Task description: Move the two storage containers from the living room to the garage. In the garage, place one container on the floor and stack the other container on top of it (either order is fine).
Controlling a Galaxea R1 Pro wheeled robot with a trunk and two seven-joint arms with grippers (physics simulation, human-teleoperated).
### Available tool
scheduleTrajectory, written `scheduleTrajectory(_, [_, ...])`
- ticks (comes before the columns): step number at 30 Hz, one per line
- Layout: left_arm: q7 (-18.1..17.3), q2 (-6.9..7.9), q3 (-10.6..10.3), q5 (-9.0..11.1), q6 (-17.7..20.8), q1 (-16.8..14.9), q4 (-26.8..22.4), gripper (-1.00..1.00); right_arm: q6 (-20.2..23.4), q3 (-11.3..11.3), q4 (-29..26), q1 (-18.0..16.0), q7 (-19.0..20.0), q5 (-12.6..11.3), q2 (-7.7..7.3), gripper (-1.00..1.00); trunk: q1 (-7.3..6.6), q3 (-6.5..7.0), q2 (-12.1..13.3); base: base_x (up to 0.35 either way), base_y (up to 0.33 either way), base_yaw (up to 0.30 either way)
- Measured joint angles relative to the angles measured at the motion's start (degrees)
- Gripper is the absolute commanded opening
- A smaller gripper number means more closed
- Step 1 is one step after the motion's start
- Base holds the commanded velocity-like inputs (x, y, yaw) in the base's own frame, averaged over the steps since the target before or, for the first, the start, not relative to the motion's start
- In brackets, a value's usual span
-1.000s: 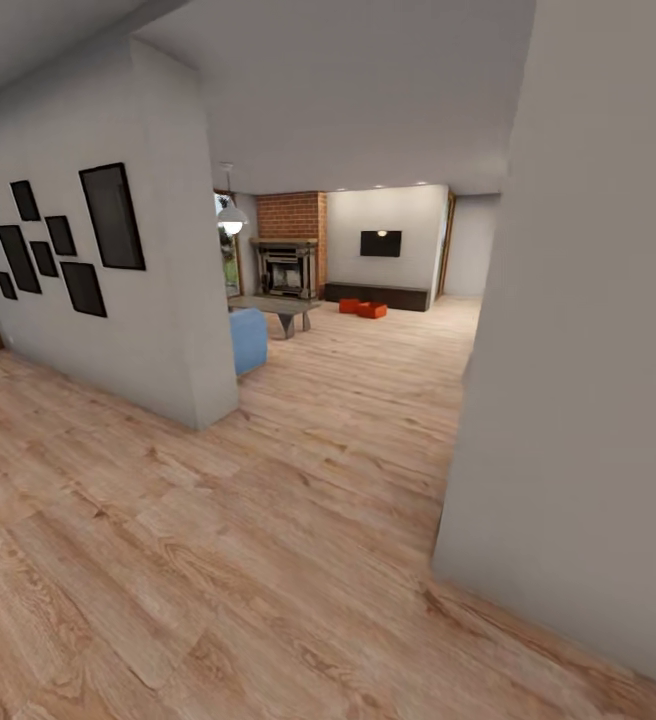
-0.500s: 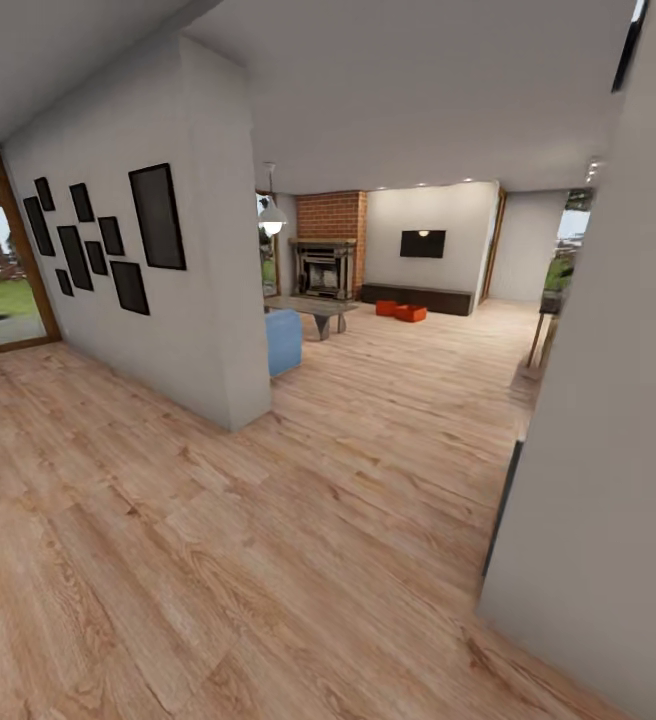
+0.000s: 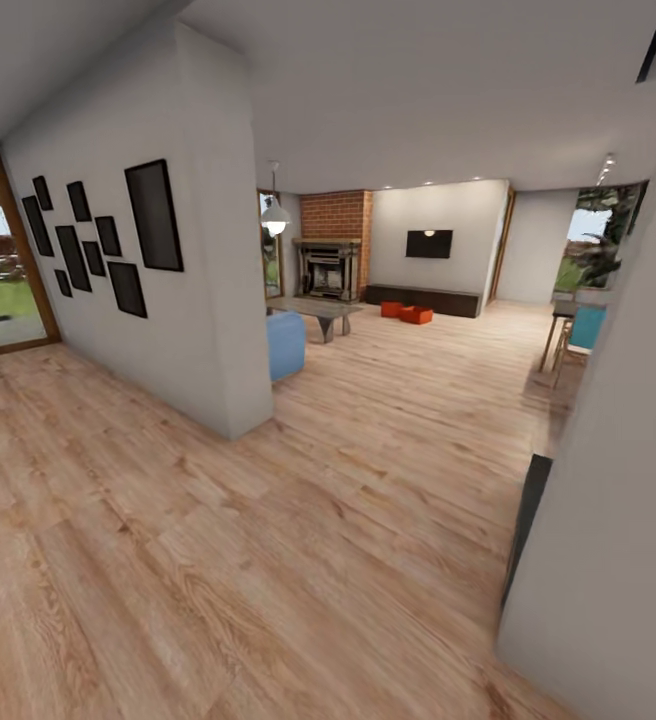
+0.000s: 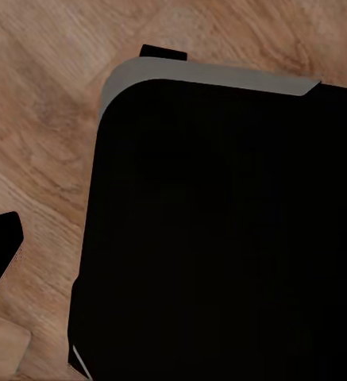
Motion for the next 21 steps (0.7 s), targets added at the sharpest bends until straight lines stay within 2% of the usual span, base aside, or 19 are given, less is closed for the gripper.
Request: scheduleTrajectory(21, [0.00, 0.08, 0.00, 0.00, -0.24, 0.00, -0.02, 1.00, -0.04, -0.29, 0.00, 0.00, 0.00, -0.77, -0.20, 1.00, 0.00, 0.00, 0.00, 0.323, 0.000, 0.000])
